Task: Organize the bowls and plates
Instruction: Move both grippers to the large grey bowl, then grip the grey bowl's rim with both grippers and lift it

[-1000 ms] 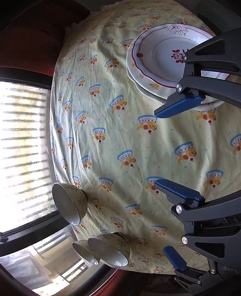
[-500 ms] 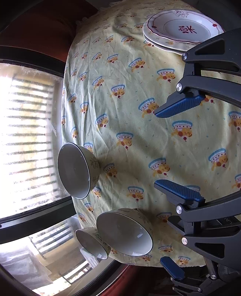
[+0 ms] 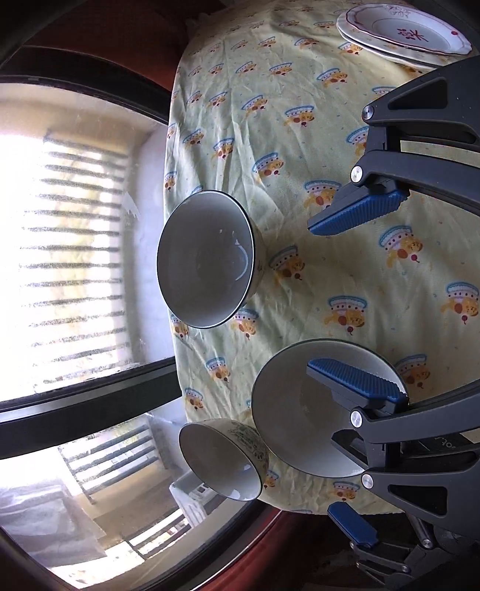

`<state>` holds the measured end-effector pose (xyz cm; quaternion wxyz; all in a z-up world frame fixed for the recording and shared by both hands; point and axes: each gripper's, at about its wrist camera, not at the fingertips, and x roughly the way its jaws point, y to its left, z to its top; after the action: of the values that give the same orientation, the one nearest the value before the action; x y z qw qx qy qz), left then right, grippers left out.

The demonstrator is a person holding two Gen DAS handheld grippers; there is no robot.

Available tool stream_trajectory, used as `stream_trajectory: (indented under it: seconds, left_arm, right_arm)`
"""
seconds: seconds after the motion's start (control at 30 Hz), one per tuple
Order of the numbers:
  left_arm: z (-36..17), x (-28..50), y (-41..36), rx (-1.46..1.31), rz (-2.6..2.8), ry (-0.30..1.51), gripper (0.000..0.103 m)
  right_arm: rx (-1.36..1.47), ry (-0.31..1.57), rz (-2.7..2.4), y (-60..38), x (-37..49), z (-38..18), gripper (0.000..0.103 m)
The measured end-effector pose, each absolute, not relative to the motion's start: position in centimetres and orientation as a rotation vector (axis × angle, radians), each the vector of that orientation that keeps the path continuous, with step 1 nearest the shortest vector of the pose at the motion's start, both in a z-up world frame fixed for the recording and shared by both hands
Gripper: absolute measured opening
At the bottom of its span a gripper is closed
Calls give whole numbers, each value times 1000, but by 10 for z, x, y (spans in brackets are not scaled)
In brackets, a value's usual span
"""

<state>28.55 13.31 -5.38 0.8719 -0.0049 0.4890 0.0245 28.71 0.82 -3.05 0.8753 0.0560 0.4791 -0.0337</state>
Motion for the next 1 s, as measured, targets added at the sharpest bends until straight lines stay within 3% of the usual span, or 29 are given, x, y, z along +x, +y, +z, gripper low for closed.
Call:
stream_trajectory:
  seconds: [0.2,0.4,0.47,0.53,1.0]
  left_arm:
    - [-71,306,139,-17,46,1044,58]
    - [-82,314,135,8,52,1049,32]
    - [-84,316,133,12,46,1058,20]
    - [-85,315,134,12,46,1060,21]
    - [-75,281,122,-3,-4,1091,20]
  right_arm:
    - [129,1026,-72,18,307,-47,61]
    - [160,1069,-36,23,318,-62,40]
    - [168,1080,-12,26,320,-65,25]
    - [153,1081,-4,33,321,-64,18]
    - [133,1080,-29,22,289,-51,17]
